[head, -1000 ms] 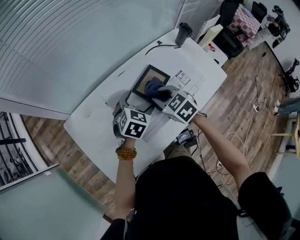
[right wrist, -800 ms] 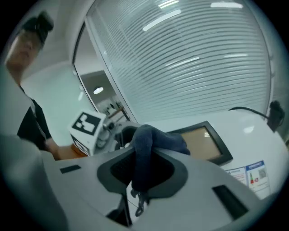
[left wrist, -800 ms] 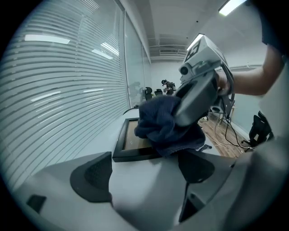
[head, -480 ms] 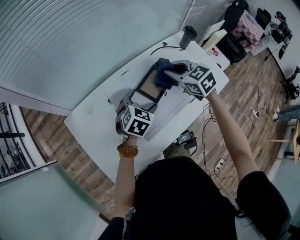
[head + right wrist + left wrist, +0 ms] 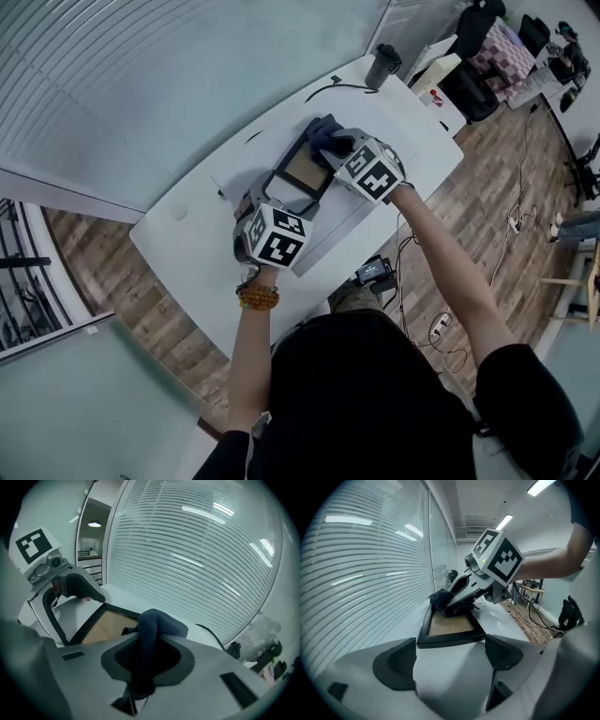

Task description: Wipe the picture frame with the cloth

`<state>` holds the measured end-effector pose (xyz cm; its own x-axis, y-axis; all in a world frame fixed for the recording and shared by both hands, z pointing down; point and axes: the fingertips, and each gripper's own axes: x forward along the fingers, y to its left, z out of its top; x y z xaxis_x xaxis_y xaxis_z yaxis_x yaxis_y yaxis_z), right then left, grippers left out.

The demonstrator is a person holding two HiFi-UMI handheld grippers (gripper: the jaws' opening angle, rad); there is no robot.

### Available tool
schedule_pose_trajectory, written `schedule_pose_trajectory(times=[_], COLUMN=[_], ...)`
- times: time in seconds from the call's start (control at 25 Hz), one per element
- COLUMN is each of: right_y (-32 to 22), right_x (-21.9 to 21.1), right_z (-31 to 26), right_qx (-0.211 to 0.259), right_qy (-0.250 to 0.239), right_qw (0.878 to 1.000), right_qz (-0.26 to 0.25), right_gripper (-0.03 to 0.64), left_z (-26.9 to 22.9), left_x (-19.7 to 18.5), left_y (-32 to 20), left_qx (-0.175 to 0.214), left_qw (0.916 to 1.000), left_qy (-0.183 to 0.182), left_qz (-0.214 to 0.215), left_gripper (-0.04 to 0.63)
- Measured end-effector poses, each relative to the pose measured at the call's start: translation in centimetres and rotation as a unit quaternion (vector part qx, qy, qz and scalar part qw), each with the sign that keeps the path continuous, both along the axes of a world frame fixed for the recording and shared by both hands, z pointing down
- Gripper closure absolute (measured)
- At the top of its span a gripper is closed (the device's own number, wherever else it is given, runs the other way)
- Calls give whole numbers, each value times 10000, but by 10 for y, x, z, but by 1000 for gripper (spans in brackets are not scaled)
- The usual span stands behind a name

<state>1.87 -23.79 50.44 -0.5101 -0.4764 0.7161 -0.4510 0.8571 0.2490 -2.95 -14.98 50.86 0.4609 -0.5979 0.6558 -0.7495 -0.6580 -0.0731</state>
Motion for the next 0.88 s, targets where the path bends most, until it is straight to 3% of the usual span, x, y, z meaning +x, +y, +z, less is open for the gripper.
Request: schedule_pose_trajectory(times=[0.32, 0.56, 0.88], right_y=[16, 39, 69], right_x=[-7, -20, -40], right_z=[0, -1, -2], right_qx=[-863, -985, -1555], right_qy=[-5, 25, -451], right_qw=[9963, 9951, 9863], right_qz=[40, -80, -327], right_gripper=[572, 572, 572], left_z=[0, 1, 0], left_x=[0, -1, 0], left_y=[1, 1, 0], left_qx=[7, 7, 19], left_qw=[10000, 10000, 10000], left_qy=[-12, -14, -18], left_qz=[29, 42, 48], left_gripper=[149, 149, 149])
